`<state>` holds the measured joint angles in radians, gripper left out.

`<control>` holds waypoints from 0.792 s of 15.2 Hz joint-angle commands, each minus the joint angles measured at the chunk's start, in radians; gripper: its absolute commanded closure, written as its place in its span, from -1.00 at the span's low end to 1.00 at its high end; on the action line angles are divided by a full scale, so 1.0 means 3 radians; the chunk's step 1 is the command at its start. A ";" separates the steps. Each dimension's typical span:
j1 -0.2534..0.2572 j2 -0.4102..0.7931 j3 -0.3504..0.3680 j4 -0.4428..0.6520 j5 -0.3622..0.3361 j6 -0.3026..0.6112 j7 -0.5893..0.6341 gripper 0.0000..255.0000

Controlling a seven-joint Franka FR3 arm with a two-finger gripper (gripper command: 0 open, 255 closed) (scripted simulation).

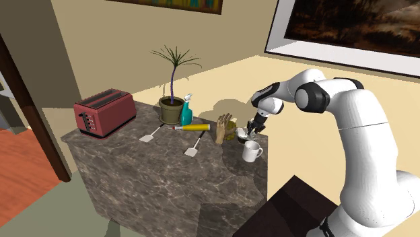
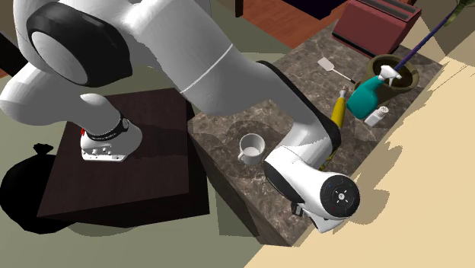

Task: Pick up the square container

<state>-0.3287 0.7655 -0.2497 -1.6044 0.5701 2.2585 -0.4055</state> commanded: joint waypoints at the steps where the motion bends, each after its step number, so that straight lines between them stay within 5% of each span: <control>1: 0.0000 0.0001 0.0000 -0.0002 -0.0001 0.0000 -0.0001 1.00; 12: 0.0054 -0.0292 -0.0087 -0.0032 -0.0120 -0.0246 0.0124 1.00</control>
<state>-0.3165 0.6885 -0.2729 -1.6167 0.5392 2.1957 -0.3768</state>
